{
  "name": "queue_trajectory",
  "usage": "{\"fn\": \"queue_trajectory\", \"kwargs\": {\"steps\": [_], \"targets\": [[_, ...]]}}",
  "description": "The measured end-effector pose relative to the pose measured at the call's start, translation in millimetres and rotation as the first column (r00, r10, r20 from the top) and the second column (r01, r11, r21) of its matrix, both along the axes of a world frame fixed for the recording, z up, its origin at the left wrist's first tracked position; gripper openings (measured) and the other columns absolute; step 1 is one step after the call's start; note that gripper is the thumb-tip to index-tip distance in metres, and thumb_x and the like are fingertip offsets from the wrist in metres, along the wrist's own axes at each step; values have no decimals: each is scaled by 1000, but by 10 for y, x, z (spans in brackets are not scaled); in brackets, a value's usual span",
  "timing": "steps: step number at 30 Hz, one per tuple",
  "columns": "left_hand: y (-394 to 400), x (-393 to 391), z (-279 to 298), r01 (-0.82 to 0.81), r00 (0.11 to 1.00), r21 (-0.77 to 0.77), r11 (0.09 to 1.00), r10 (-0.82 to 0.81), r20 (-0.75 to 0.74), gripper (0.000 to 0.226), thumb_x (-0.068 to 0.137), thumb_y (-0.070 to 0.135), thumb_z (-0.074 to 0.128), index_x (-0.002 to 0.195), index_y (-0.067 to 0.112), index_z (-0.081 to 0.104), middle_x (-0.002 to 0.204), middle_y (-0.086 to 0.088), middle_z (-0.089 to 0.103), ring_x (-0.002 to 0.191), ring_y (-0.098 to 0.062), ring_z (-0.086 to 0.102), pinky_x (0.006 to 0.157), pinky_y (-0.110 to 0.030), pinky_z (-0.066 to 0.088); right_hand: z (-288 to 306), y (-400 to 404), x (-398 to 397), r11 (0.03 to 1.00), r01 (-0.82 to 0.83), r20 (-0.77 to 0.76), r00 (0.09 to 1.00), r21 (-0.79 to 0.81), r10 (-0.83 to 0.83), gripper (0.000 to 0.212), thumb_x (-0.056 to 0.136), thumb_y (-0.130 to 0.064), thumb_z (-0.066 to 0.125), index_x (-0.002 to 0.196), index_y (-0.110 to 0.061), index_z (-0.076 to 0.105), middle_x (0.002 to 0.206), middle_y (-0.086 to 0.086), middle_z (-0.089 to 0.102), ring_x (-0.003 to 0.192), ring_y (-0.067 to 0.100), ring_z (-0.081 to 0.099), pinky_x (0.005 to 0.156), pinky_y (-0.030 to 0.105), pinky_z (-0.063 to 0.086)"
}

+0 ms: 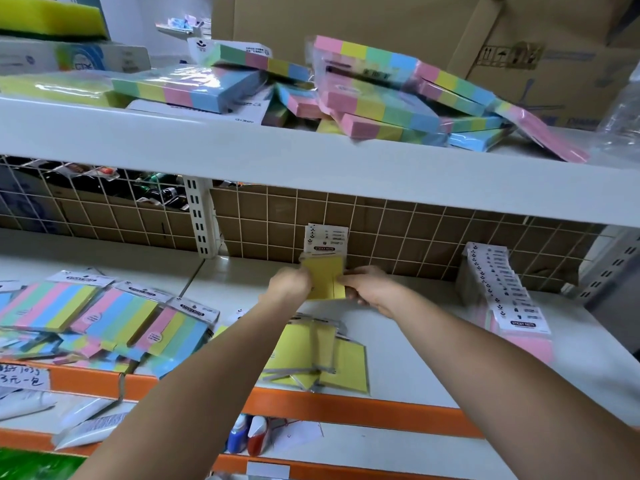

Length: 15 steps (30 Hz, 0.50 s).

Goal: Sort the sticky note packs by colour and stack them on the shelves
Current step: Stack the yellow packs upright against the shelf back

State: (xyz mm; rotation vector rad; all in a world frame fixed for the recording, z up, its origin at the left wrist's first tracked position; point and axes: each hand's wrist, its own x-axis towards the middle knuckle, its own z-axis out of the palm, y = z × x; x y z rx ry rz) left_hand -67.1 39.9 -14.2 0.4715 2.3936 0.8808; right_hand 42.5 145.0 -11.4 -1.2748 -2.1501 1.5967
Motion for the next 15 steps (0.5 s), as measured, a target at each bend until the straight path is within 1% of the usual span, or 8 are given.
{"fn": "queue_trajectory", "kwargs": {"steps": [2,4,6,8,10,11,13,15], "targets": [[23,38,33,22,999,30,999,-23,46,26,95,25,36,79,9,48,77,-8,54,77,-26,54,76,-28,42,-57,11,-40,999,40,-8,999,31,-40,20,91,-21,64,104,-6,66,63,3,54,54,13,47,49,22,37],[68,54,40,59,997,28,998,-60,54,18,95,19,42,81,10,49,69,-4,50,77,-25,56,69,-26,41,-117,51,-82,992,79,6,997,96,-80,10,90,-23,66,89,-14,66,64,1,55,55,14,49,56,25,41],[118,41,2,79,995,38,996,-81,61,15,94,15,44,80,13,49,71,-3,52,83,-27,59,69,-26,43,-185,117,-126,979,89,42,994,185,-98,18,90,-26,65,73,-22,61,66,-2,57,60,16,53,59,23,42],[174,28,-33,107,992,34,994,-109,58,22,95,13,45,73,16,46,87,-10,61,97,-31,60,71,-26,40,-231,157,-157,959,60,126,987,277,-98,22,92,-27,61,70,-21,60,75,2,62,71,21,59,57,22,41],[235,42,-60,154,988,25,988,-154,26,13,96,13,45,92,12,57,118,-17,61,115,-32,56,76,-30,40,-255,144,-182,937,20,207,974,349,-98,17,93,-27,56,88,-17,69,94,9,68,87,26,64,68,25,45],[243,84,-28,165,986,-22,986,-165,25,21,97,12,43,108,7,60,125,-17,58,118,-31,55,81,-34,42,-273,127,-200,924,-4,252,962,382,-100,21,94,-26,53,101,-16,69,104,11,68,96,28,64,73,26,45],[275,109,-41,240,970,-91,967,-242,-14,32,99,9,37,125,0,54,131,-17,55,123,-28,52,94,-33,43,-340,114,-248,912,-77,325,943,404,-65,28,96,-21,46,117,-14,63,118,12,64,107,30,60,76,26,42],[304,125,-60,285,957,-116,952,-289,-17,35,100,9,35,131,-3,48,136,-17,51,127,-29,48,100,-31,40,-427,107,-321,921,-140,372,928,363,-6,33,96,-18,41,128,-14,53,127,12,59,113,30,57,79,27,40]]}}
